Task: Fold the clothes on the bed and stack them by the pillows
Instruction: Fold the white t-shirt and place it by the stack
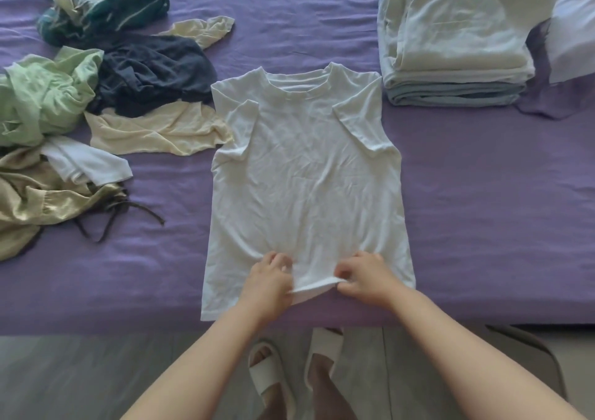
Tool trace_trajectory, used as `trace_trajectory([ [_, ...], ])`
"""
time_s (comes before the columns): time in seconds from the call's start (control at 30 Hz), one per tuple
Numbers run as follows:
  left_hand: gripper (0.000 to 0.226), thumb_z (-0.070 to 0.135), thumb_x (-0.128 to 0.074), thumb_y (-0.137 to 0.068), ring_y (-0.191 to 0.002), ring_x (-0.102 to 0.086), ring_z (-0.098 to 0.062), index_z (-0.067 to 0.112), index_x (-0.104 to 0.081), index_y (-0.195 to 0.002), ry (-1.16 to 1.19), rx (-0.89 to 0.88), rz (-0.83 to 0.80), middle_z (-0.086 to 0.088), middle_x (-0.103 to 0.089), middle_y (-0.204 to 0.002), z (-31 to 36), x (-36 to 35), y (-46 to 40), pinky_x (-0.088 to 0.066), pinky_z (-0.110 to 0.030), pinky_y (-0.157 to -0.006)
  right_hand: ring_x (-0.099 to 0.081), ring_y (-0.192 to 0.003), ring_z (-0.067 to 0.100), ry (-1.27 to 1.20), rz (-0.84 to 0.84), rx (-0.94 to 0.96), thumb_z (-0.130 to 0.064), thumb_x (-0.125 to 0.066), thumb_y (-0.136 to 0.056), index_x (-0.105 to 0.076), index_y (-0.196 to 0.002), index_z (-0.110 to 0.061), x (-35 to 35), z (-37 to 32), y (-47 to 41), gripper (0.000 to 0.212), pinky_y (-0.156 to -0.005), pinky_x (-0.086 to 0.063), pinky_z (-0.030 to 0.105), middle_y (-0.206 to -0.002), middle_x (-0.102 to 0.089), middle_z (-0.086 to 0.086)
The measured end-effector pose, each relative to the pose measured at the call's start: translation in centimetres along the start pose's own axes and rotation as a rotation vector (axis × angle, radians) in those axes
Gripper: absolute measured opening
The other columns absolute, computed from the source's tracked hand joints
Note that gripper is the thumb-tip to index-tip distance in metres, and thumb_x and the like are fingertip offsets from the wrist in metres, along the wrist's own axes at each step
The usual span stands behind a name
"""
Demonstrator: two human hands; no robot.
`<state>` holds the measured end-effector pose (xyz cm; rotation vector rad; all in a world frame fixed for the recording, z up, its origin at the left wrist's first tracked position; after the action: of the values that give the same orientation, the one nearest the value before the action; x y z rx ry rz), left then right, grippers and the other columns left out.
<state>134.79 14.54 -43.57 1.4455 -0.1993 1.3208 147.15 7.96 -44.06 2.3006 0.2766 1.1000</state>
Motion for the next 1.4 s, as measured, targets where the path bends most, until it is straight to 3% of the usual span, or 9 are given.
trace_trajectory([
  [0.2,0.013,0.022,-0.05,-0.093,-0.103,-0.057,-0.027,0.016,-0.059,-0.101,0.6,0.254,-0.063,-0.004,-0.061,-0.102,-4.4,2.8,-1.1,-0.039,-0.03,-0.078,-0.053,-0.081,0.016,-0.203,-0.023,-0.138,-0.024,-0.056,-0.082,-0.056,-0.099,-0.023,3.6,1.2,-1.5,0.017,-0.066,-0.037,0.027,-0.082,-0.055,-0.008],
  [0.4,0.045,0.06,-0.056,-0.082,-0.087,-0.055,-0.02,0.02,-0.048,-0.103,0.522,0.259,-0.08,0.0,-0.061,-0.1,-5.6,6.4,-4.3,-0.039,-0.033,-0.071,-0.054,-0.089,0.02,-0.011,-0.053,-0.096,-0.027,-0.058,-0.079,-0.039,-0.119,-0.028,7.0,0.1,-4.2,0.044,-0.076,-0.046,0.036,-0.101,-0.055,-0.005],
  [0.6,0.025,0.013,-0.052,-0.086,-0.108,-0.055,-0.025,0.016,-0.046,-0.11,-0.019,0.171,-0.127,-0.002,-0.056,-0.118,-9.1,10.0,-6.7,-0.035,-0.03,-0.071,-0.052,-0.096,0.023,0.28,0.007,-0.161,-0.011,-0.047,-0.083,-0.044,-0.108,-0.019,11.0,1.3,-6.0,0.027,-0.066,-0.038,0.032,-0.108,-0.05,-0.002],
  [0.8,0.013,0.01,-0.068,-0.074,-0.07,-0.051,-0.013,0.016,-0.057,-0.077,0.438,0.118,-0.285,0.002,-0.052,-0.074,-14.0,15.0,-8.5,-0.039,-0.024,-0.06,-0.056,-0.092,0.012,-0.393,0.337,-0.321,-0.006,-0.052,-0.089,-0.07,-0.097,-0.02,18.6,3.2,-8.1,0.025,-0.069,-0.034,0.022,-0.093,-0.065,-0.004],
  [0.97,0.017,0.001,-0.062,-0.074,-0.063,-0.053,-0.012,0.016,-0.064,-0.083,0.45,0.108,-0.252,0.001,-0.056,-0.073,-16.9,19.8,-11.8,-0.043,-0.022,-0.057,-0.057,-0.096,0.023,-0.341,0.542,-0.406,-0.011,-0.053,-0.09,-0.068,-0.101,-0.015,24.3,4.2,-9.8,0.019,-0.071,-0.035,0.027,-0.104,-0.069,0.007],
  [1.07,0.012,0.005,-0.054,-0.08,-0.068,-0.052,-0.019,0.014,-0.058,-0.072,0.231,0.161,-0.079,-0.003,-0.053,-0.069,-18.2,22.3,-14.0,-0.035,-0.024,-0.055,-0.057,-0.106,0.029,-0.149,0.511,-0.474,-0.02,-0.049,-0.094,-0.066,-0.109,-0.02,25.1,4.8,-10.7,0.023,-0.08,-0.045,0.034,-0.114,-0.066,0.006],
  [1.2,0.016,0.016,-0.047,-0.091,-0.099,-0.059,-0.029,0.016,-0.063,-0.091,0.23,0.32,0.154,-0.008,-0.065,-0.102,-19.9,24.6,-16.0,-0.046,-0.032,-0.077,-0.06,-0.097,0.029,0.12,0.543,-0.475,-0.032,-0.046,-0.096,-0.063,-0.102,-0.022,26.8,4.6,-11.9,0.021,-0.07,-0.036,0.032,-0.105,-0.067,0.003],
  [1.33,0.019,0.031,-0.039,-0.098,-0.106,-0.056,-0.027,0.023,-0.056,-0.096,0.13,0.438,0.291,-0.005,-0.064,-0.109,-21.5,26.3,-16.9,-0.032,-0.033,-0.08,-0.057,-0.089,0.028,0.327,0.611,-0.315,-0.023,-0.048,-0.096,-0.064,-0.098,-0.019,29.9,3.1,-14.4,0.016,-0.068,-0.032,0.032,-0.095,-0.062,0.002],
  [1.4,0.023,0.029,-0.035,-0.1,-0.109,-0.052,-0.025,0.026,-0.057,-0.105,0.051,0.47,0.344,-0.002,-0.063,-0.113,-22.1,27.2,-17.3,-0.029,-0.037,-0.097,-0.058,-0.072,0.029,0.455,0.633,-0.245,-0.01,-0.063,-0.084,-0.064,-0.086,-0.015,31.6,2.0,-15.6,0.005,-0.06,-0.034,0.03,-0.081,-0.061,0.003],
])
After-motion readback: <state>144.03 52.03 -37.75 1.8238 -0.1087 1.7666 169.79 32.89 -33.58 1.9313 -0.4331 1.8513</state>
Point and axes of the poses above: each hand's wrist, its own y-axis away from the middle knuckle, its own x-axis out of the back of the hand, z = x × y, the point moved 10 cm from there along -y, towards the middle knuckle
